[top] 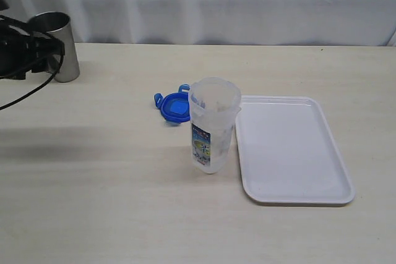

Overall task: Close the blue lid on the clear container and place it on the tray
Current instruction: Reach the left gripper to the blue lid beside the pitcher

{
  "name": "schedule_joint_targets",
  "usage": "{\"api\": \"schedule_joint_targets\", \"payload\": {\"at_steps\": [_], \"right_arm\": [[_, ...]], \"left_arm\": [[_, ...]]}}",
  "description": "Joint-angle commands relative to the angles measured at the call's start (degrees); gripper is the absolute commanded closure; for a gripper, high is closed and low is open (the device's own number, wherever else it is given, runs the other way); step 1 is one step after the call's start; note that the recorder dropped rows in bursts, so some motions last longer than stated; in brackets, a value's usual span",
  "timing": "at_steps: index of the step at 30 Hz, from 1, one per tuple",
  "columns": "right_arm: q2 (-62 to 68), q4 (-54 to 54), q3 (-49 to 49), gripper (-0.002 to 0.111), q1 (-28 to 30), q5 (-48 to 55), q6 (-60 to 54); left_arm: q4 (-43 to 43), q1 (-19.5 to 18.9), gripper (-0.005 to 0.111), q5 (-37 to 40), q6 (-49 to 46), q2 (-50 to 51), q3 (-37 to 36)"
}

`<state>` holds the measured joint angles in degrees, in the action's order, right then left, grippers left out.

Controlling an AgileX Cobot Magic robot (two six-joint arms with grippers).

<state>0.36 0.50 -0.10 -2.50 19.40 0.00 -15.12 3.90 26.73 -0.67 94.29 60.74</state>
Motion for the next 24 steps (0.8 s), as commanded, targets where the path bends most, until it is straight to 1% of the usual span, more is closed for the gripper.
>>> {"api": "schedule_joint_targets", "payload": {"at_steps": [1, 2, 4, 5, 8, 9, 11, 13, 18, 24], "right_arm": [[-0.4, -0.1, 0.1, 0.104, 0.3, 0.0, -0.4], [-0.4, -0.1, 0.1, 0.104, 0.3, 0.0, -0.4], [-0.4, -0.1, 0.1, 0.104, 0.3, 0.0, -0.4], [-0.4, -0.1, 0.1, 0.104, 0.3, 0.0, -0.4], [-0.4, -0.1, 0.1, 0.104, 0.3, 0.0, -0.4], [-0.4, -0.1, 0.1, 0.104, 0.3, 0.0, -0.4], [-0.4, -0.1, 0.1, 0.104, 0.3, 0.0, -0.4], [-0.4, -0.1, 0.1, 0.104, 0.3, 0.0, -0.4], [-0.4, -0.1, 0.1, 0.104, 0.3, 0.0, -0.4], [-0.4, -0.1, 0.1, 0.104, 0.3, 0.0, -0.4]], "left_arm": [[-10.4, 1.4, 0.063, -0.2, -8.4, 1.8, -0.1], [-12.4, 2.2, 0.068, -0.4, -11.0, 2.8, -0.1], [-16.3, 3.6, 0.069, -1.6, -13.1, 4.8, -0.1], [-17.6, 4.5, 0.067, -2.3, -14.0, 6.0, 0.0], [-22.4, 7.2, 0.056, -5.9, -17.5, 9.7, 0.0], [-23.9, 8.1, 0.054, -7.3, -19.1, 10.7, 0.0], [-26.8, 10.6, 0.053, -10.4, -23.7, 13.2, 0.0], [-28.9, 12.9, 0.053, -12.8, -26.1, 15.5, 0.6], [-29.7, 16.1, 0.053, -11.3, -26.4, 22.2, 6.8], [-29.7, 17.6, 0.053, -11.4, -26.3, 28.1, 14.1]]}}
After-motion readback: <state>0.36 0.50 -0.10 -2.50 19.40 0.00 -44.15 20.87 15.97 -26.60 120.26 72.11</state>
